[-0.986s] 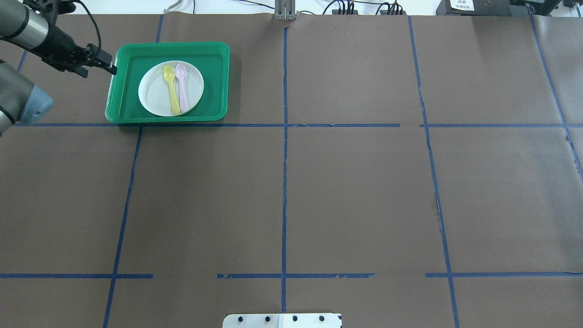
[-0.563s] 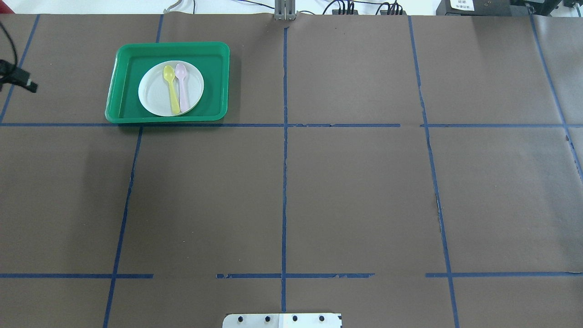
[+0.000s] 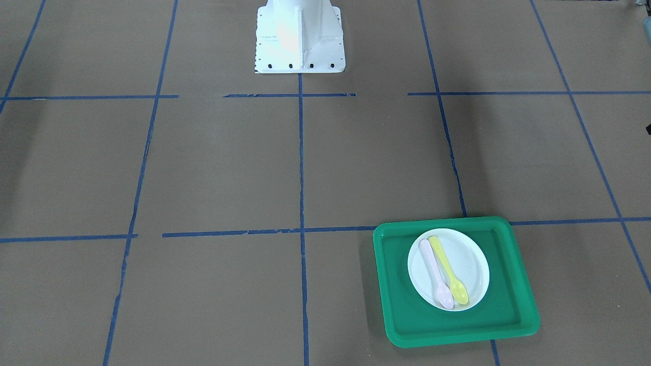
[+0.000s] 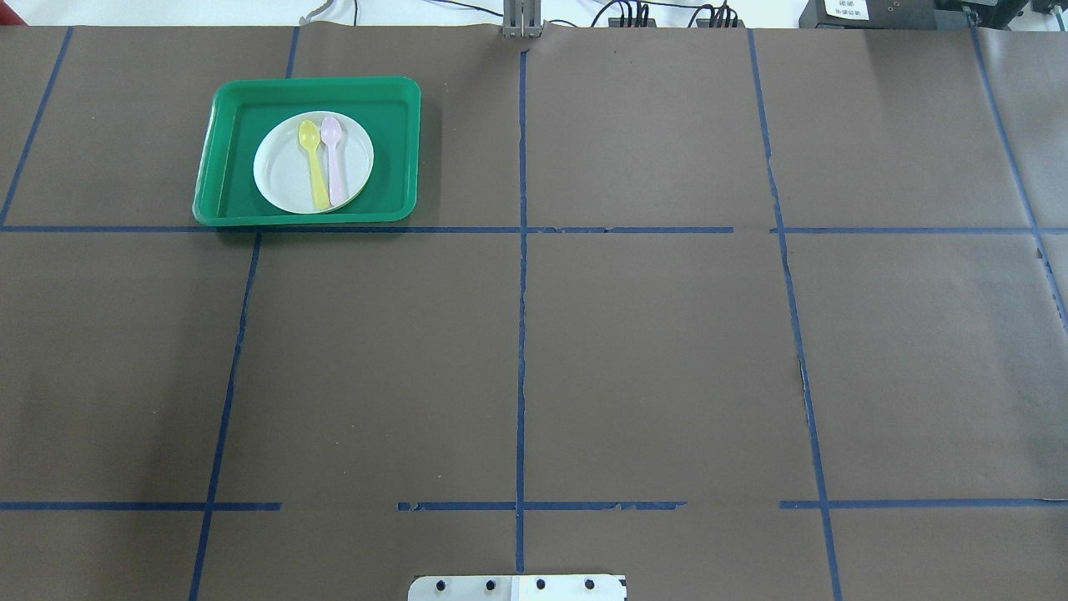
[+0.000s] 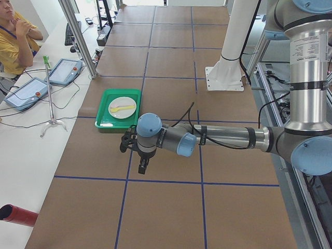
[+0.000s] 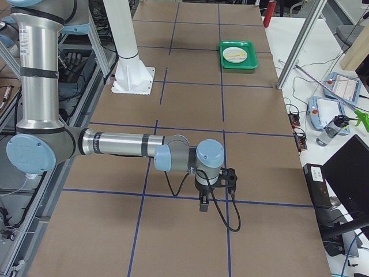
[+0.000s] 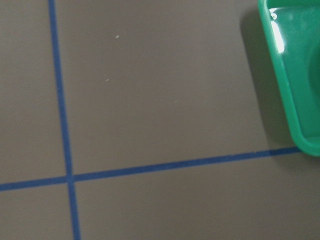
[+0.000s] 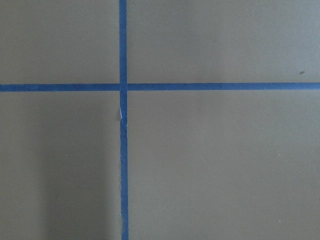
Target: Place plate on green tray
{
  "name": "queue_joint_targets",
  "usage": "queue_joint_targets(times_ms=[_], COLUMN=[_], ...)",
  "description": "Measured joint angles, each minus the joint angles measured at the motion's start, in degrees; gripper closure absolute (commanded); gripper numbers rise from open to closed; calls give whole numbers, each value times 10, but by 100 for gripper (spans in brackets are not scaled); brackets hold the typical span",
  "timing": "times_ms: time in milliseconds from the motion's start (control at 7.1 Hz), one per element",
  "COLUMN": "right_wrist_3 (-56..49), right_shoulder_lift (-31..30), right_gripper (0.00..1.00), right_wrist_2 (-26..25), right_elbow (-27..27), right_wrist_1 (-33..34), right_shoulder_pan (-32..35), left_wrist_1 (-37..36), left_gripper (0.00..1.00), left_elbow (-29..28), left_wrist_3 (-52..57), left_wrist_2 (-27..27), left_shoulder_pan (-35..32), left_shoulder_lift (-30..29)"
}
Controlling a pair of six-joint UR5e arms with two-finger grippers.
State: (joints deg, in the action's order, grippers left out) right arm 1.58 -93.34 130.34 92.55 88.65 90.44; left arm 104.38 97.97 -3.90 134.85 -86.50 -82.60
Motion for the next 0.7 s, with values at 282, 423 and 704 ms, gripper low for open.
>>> queue_joint_targets(times_ms=[282,423,704], right_wrist_3=[0,0,0], right_shoulder_lift=[0,0,0], right_gripper=[0,0,0], right_wrist_2=[0,0,0], right_elbow=[0,0,0], right_wrist_1=[0,0,-1], right_shoulder_pan=[0,0,0], left_wrist_1=[-59,-73,-105], left_gripper=[0,0,0], left_elbow=[1,0,0], left_wrist_3=[67,79,85], left_wrist_2=[-2,-3,-1], left_shoulder_pan=[-35,-42,-48], left_shoulder_lift=[8,8,0])
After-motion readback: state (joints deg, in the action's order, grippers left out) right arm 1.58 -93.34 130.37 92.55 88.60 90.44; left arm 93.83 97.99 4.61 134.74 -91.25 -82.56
